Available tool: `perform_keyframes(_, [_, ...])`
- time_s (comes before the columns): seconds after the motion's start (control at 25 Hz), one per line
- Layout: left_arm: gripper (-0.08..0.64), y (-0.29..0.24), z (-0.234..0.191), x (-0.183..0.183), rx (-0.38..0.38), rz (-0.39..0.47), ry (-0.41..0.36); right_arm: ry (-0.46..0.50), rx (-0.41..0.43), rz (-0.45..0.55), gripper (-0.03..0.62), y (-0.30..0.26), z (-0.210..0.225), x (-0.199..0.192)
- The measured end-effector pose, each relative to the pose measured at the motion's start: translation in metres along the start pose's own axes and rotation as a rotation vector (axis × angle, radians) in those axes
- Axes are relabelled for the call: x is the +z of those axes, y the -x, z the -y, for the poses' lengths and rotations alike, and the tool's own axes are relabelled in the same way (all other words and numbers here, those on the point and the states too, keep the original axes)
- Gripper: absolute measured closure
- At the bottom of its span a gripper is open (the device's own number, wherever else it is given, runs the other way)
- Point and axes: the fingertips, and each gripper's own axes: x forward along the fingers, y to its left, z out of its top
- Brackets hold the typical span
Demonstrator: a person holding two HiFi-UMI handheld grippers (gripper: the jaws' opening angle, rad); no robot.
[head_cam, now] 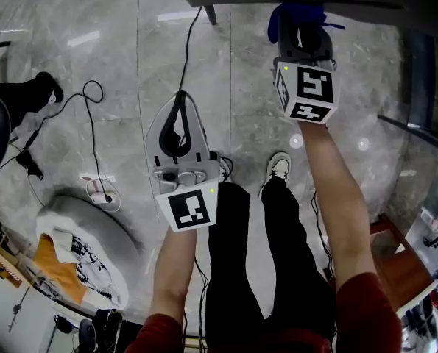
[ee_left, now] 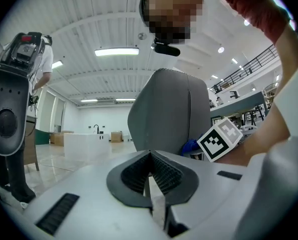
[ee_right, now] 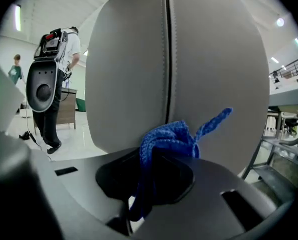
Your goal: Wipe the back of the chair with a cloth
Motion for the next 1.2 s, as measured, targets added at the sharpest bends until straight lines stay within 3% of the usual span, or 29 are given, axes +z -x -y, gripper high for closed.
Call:
perform_keyframes(0.6, [0.546, 0.03, -0.082, -0.011, 0.057, -0.014, 0.017, 0.0, 0.168, -0.038, 0.535, -0.036, -0.145, 0.017])
perform_keyframes(0.92, [0.547, 0.026, -0.085, -0.005, 0.037, -0.015, 0.006, -0.011, 0.19, -0.057, 0.535, -0.035, -0.153, 0.019])
perform_keyframes(1.2, [0.546, 0.006, -0.042, 0.008, -0.034, -0.013, -0.02, -0.039, 0.226, -0.047, 0.535, -0.01, -0.139, 0.019])
